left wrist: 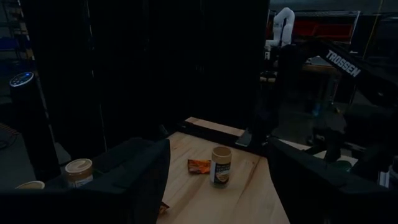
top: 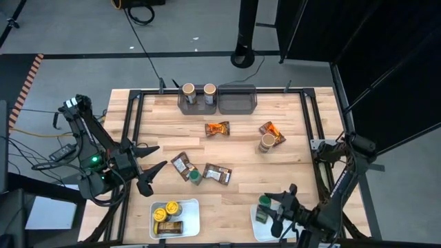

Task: Sort spices by type
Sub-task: Put the top green seasoning bottle into the bottom right white bin

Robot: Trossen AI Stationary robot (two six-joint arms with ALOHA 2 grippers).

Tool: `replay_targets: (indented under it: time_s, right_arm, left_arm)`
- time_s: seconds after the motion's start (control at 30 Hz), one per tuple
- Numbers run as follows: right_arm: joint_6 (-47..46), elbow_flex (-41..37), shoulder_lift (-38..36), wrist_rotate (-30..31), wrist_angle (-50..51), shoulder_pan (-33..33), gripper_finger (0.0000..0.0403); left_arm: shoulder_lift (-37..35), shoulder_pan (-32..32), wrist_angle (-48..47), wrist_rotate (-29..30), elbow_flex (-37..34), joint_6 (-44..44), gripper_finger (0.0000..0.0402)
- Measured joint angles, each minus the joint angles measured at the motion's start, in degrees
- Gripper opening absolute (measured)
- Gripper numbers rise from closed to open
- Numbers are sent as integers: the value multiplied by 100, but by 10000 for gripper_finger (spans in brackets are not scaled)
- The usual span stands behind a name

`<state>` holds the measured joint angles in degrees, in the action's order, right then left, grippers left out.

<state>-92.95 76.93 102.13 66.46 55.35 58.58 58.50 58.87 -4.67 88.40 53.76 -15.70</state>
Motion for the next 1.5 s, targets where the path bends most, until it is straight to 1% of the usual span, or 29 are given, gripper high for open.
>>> replay_targets:
  time_s: [0.17, 0.3, 0.4, 0.53, 0.7, 0.83, 1.03, 1.13, 1.37, 1.5]
  right_arm:
    - [-395, 2, 34, -316, 497, 175, 206]
    - [-361, 2, 184, -482, 674, 222, 206]
    - [-96, 0, 365, -643, 597, 182, 206]
    - [261, -1, 633, -273, 445, 211, 206]
    - [261, -2, 992, -252, 209, 291, 206]
    - [254, -2, 1216, 48, 154, 423, 206]
    - [359, -13, 1338, 123, 124, 575, 206]
    - [445, -15, 1418, 300, 57, 601, 206]
    - [494, -10, 1722, 475, -129, 491, 206]
    - [861, 0, 1745, 523, -211, 427, 206]
  left_arm:
    - [0, 0, -4, 0, 0, -2, 268]
    - [0, 0, -8, 4, 0, -1, 268]
    - [0, 0, -9, 6, 0, -2, 268]
    - [2, 0, -14, 132, 0, -2, 268]
    - [2, 0, -14, 175, 0, -2, 268]
    - [2, -2, 1, 175, 0, -2, 268]
    - [2, -7, -4, 173, 0, -176, 268]
    - [2, -24, -70, 170, 0, -273, 268]
    - [2, -243, -121, 160, 0, -299, 268]
    - [2, -408, -147, 157, 0, -271, 268]
